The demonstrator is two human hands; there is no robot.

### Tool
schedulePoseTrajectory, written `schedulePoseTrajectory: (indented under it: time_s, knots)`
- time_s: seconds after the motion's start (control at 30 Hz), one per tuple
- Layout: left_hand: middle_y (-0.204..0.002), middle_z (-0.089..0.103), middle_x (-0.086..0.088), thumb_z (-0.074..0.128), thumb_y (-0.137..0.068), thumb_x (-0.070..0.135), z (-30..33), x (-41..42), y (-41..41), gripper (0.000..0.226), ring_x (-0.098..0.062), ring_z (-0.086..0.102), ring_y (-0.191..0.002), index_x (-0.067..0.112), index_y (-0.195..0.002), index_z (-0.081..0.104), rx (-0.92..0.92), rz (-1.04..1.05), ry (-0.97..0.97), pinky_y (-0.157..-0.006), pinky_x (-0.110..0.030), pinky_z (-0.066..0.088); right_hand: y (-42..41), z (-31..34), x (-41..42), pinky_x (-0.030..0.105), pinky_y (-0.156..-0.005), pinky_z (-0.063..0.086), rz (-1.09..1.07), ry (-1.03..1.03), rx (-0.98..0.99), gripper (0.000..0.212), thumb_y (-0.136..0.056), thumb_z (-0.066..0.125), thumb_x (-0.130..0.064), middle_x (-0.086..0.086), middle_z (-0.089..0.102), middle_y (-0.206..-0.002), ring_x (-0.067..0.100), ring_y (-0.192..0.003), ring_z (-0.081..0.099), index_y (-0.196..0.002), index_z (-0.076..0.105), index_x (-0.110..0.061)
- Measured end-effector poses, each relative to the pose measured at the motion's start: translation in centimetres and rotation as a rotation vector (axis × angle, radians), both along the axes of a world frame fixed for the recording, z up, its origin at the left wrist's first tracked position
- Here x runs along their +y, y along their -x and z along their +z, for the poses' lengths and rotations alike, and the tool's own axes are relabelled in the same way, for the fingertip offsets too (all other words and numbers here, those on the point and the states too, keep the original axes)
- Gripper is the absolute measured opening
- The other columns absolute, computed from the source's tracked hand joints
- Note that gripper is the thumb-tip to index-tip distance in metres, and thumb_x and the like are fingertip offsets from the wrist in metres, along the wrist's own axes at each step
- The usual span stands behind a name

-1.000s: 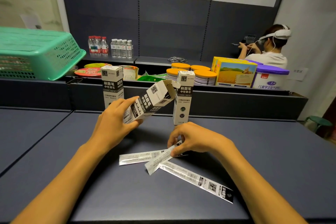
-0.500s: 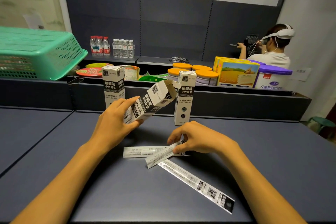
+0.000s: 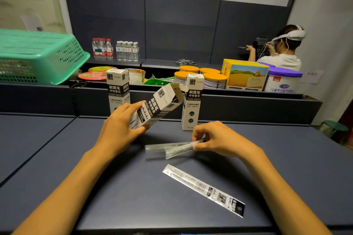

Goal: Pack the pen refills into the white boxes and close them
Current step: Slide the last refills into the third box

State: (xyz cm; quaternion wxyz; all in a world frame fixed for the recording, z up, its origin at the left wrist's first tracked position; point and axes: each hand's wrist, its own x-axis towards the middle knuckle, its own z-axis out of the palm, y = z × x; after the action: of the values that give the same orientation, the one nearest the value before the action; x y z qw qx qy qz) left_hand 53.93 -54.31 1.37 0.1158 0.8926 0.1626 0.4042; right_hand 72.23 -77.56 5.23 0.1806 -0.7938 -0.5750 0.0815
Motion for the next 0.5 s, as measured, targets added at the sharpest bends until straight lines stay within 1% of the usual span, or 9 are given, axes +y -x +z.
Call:
schedulePoseTrajectory:
  time_s: [0.07,0.13,0.2,0.3,0.33,0.37,0.43,0.47,0.5]
  knots:
    - [-0.119,0.06,-0.002,0.081,-0.074,0.025,0.1,-0.1,0.0,0.074,-0.021,0.055,-0.108,0.024,-0.14,0.046,-0.009,-0.003,0.012,-0.083,-0.047,0.054,-0.3,0.1,-0.6,0.019,-0.068,0.046,-0.03,-0.058,0.023,0.011,-0.084,0.075,-0.029,-0.018,0.063,-0.087,-0.001,-0.073,0.056,-0.091,0.069,-0.034]
    - [-0.119,0.06,-0.002,0.081,-0.075,0.025,0.1,-0.2,0.1,0.073,-0.021,0.055,-0.109,0.024,-0.14,0.047,-0.011,0.002,0.019,-0.083,-0.048,0.054,-0.7,0.4,-1.1,0.015,-0.063,0.044,-0.053,-0.118,0.041,0.018,-0.084,0.075,-0.025,-0.019,0.064,-0.084,-0.006,-0.071,0.055,-0.1,0.073,-0.033]
    - [-0.119,0.06,-0.002,0.081,-0.075,0.025,0.0,-0.1,0.1,0.073,-0.021,0.055,-0.109,0.024,-0.14,0.047,-0.009,0.006,0.023,-0.084,-0.048,0.054,-1.3,0.7,-1.7,0.014,-0.058,0.041,-0.078,-0.198,0.045,0.018,-0.084,0.075,-0.022,-0.016,0.064,-0.081,-0.005,-0.066,0.052,-0.099,0.074,-0.031]
    - [-0.12,0.059,-0.002,0.08,-0.075,0.027,0.0,0.0,0.1,0.073,-0.02,0.054,-0.11,0.025,-0.14,0.046,-0.005,0.008,0.028,-0.085,-0.046,0.054,-2.3,1.4,-2.6,0.015,-0.053,0.036,-0.137,-0.419,0.032,0.019,-0.083,0.076,-0.017,-0.011,0.062,-0.075,0.005,-0.058,0.043,-0.088,0.071,-0.034]
    - [-0.12,0.059,-0.002,0.08,-0.075,0.027,0.0,0.0,0.1,0.073,-0.019,0.054,-0.111,0.024,-0.14,0.046,-0.004,0.009,0.027,-0.086,-0.045,0.054,-2.7,1.7,-2.9,0.015,-0.052,0.036,-0.16,-0.503,0.046,0.019,-0.083,0.075,-0.015,-0.011,0.06,-0.073,0.006,-0.058,0.041,-0.088,0.07,-0.032]
    - [-0.121,0.059,-0.002,0.08,-0.076,0.027,0.0,0.0,0.1,0.073,-0.019,0.054,-0.111,0.024,-0.14,0.046,-0.002,0.01,0.025,-0.086,-0.045,0.054,-3.0,2.0,-3.1,0.018,-0.052,0.037,-0.187,-0.578,0.057,0.018,-0.083,0.075,-0.014,-0.01,0.06,-0.072,0.008,-0.058,0.041,-0.089,0.07,-0.03]
    - [-0.121,0.059,-0.002,0.08,-0.076,0.027,0.0,0.0,0.1,0.073,-0.02,0.054,-0.11,0.024,-0.14,0.046,0.0,0.011,0.022,-0.086,-0.045,0.054,-3.4,2.5,-3.3,0.028,-0.054,0.042,-0.239,-0.688,0.042,0.015,-0.084,0.074,-0.015,-0.008,0.061,-0.072,0.012,-0.059,0.044,-0.093,0.071,-0.026]
    - [-0.12,0.059,-0.002,0.08,-0.076,0.027,0.0,0.0,0.1,0.073,-0.02,0.054,-0.11,0.024,-0.14,0.046,0.001,0.011,0.021,-0.085,-0.045,0.054,-3.6,2.7,-3.4,0.029,-0.054,0.043,-0.26,-0.723,0.024,0.014,-0.084,0.074,-0.015,-0.007,0.062,-0.073,0.012,-0.059,0.045,-0.094,0.072,-0.024]
    - [-0.12,0.06,-0.002,0.08,-0.076,0.028,0.0,0.0,0.1,0.073,-0.02,0.054,-0.109,0.024,-0.14,0.046,0.002,0.011,0.02,-0.084,-0.045,0.054,-3.7,2.9,-3.3,0.026,-0.054,0.043,-0.273,-0.75,0.004,0.013,-0.084,0.074,-0.016,-0.008,0.062,-0.073,0.008,-0.058,0.045,-0.095,0.073,-0.022]
